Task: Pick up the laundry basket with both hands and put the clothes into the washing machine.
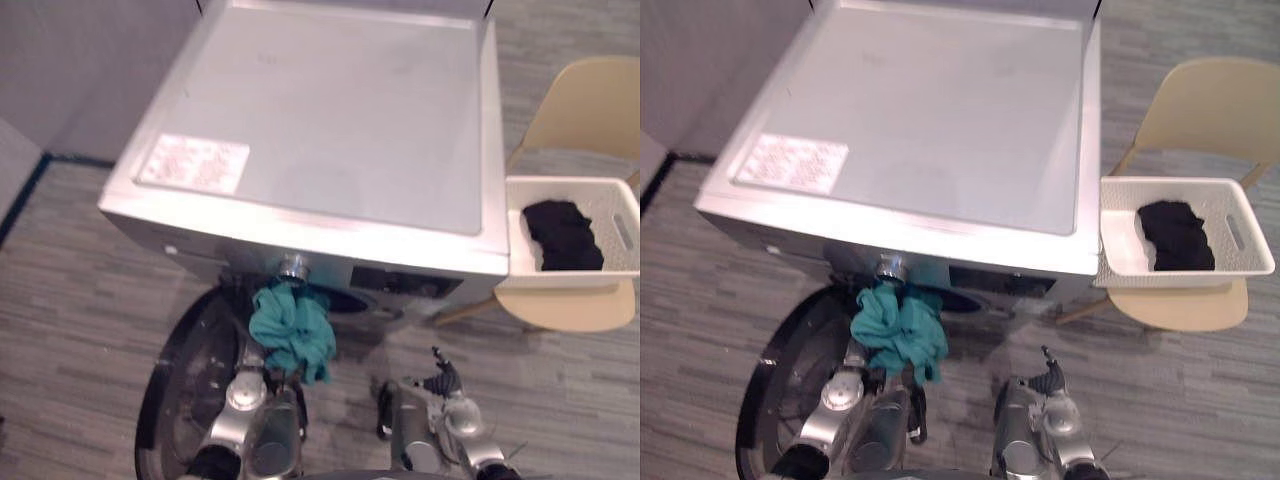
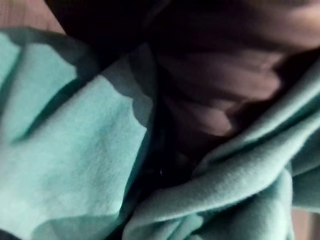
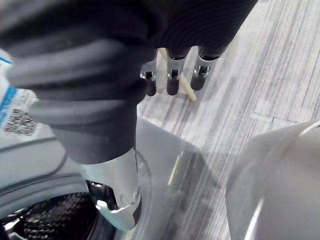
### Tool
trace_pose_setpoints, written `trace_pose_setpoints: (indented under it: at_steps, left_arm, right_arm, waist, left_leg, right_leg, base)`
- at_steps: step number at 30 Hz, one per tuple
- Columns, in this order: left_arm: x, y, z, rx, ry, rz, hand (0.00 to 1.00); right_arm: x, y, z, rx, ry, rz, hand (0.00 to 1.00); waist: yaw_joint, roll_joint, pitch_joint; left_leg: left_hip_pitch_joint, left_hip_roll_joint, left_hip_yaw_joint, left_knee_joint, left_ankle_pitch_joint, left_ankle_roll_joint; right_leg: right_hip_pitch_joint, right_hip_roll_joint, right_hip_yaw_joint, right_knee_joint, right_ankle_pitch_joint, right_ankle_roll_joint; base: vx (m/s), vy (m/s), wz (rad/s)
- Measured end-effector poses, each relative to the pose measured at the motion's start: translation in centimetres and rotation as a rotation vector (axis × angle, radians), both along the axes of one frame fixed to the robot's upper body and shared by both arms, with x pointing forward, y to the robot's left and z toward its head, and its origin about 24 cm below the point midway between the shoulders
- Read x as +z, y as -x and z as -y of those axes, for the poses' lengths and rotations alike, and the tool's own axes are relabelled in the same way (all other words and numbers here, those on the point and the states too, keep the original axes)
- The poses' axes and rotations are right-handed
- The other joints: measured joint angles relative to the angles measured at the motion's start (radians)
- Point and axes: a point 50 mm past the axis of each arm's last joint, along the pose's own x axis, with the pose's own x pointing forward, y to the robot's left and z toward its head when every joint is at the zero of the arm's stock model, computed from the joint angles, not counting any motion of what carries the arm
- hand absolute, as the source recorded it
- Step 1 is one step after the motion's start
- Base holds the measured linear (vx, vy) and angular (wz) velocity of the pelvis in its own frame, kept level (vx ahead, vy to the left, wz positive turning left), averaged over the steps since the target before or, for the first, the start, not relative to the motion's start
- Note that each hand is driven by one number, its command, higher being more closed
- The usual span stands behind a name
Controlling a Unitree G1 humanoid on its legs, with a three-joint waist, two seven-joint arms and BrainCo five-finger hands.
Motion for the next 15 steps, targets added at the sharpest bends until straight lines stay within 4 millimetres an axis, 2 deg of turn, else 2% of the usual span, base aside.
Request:
trace_pose_setpoints:
  at_steps: [3,4,5,7,10,11,14,15]
  left_arm:
    - [2.3,-2.0,0.5,0.013,0.005,0.099,1.00]
    - [3.2,-2.7,0.9,0.016,0.020,0.136,1.00]
    - [3.8,-3.2,1.1,0.034,0.034,0.164,1.00]
    - [4.9,-3.7,1.4,0.059,0.064,0.207,1.00]
    - [7.7,-4.8,2.0,0.070,0.122,0.317,1.00]
    - [9.2,-5.4,2.4,0.070,0.139,0.371,1.00]
    - [12.1,-6.6,2.6,0.094,0.169,0.476,1.00]
    - [13.7,-7.2,2.9,0.093,0.181,0.529,1.00]
  right_arm:
    - [0.7,-1.2,-0.1,-0.037,-0.013,0.042,0.00]
    - [1.2,-1.9,-0.2,-0.044,-0.023,0.072,0.00]
    - [1.8,-2.4,-0.2,-0.060,-0.027,0.107,0.00]
    - [3.0,-3.7,-0.5,-0.082,-0.047,0.171,0.00]
    - [5.9,-6.0,-1.6,-0.112,-0.113,0.320,0.00]
    - [7.1,-6.7,-2.1,-0.114,-0.143,0.376,0.00]
    - [9.2,-7.7,-2.6,-0.124,-0.179,0.479,0.00]
    - [10.2,-8.1,-2.5,-0.125,-0.185,0.527,0.00]
  waist:
    - [0.001,-0.011,0.050]
    - [0.001,-0.021,0.067]
    - [0.000,-0.020,0.075]
    - [0.001,-0.024,0.087]
    - [0.021,-0.026,0.111]
    - [0.033,-0.031,0.123]
    - [0.032,-0.039,0.129]
    - [0.033,-0.039,0.129]
  left_leg:
    - [-0.118,0.016,-0.029,0.155,-0.092,0.012]
    - [-0.172,0.017,-0.047,0.229,-0.118,0.015]
    - [-0.250,0.017,-0.065,0.316,-0.144,0.017]
    - [-0.350,0.023,-0.080,0.407,-0.167,0.021]
    - [-0.538,0.045,-0.115,0.560,-0.194,0.019]
    - [-0.608,0.049,-0.128,0.613,-0.201,0.016]
    - [-0.734,0.052,-0.141,0.706,-0.209,0.015]
    - [-0.789,0.058,-0.147,0.749,-0.214,0.010]
  right_leg:
    - [-0.110,-0.016,-0.001,0.169,-0.084,-0.003]
    - [-0.160,-0.031,0.001,0.248,-0.116,-0.006]
    - [-0.227,-0.047,-0.001,0.331,-0.148,-0.009]
    - [-0.317,-0.055,-0.001,0.421,-0.173,-0.017]
    - [-0.484,-0.057,0.000,0.565,-0.207,-0.036]
    - [-0.550,-0.059,0.001,0.621,-0.220,-0.042]
    - [-0.674,-0.072,0.009,0.723,-0.242,-0.054]
    - [-0.728,-0.071,0.014,0.765,-0.250,-0.059]
  base:
    - [-0.22,-0.029,0.21]
    - [-0.21,-0.023,0.25]
    - [-0.21,-0.010,0.26]
    - [-0.21,0.008,0.16]
    - [-0.17,-0.002,0.05]
    - [-0.13,-0.018,0.04]
    - [-0.10,-0.039,0.04]
    - [-0.09,-0.032,-0.10]
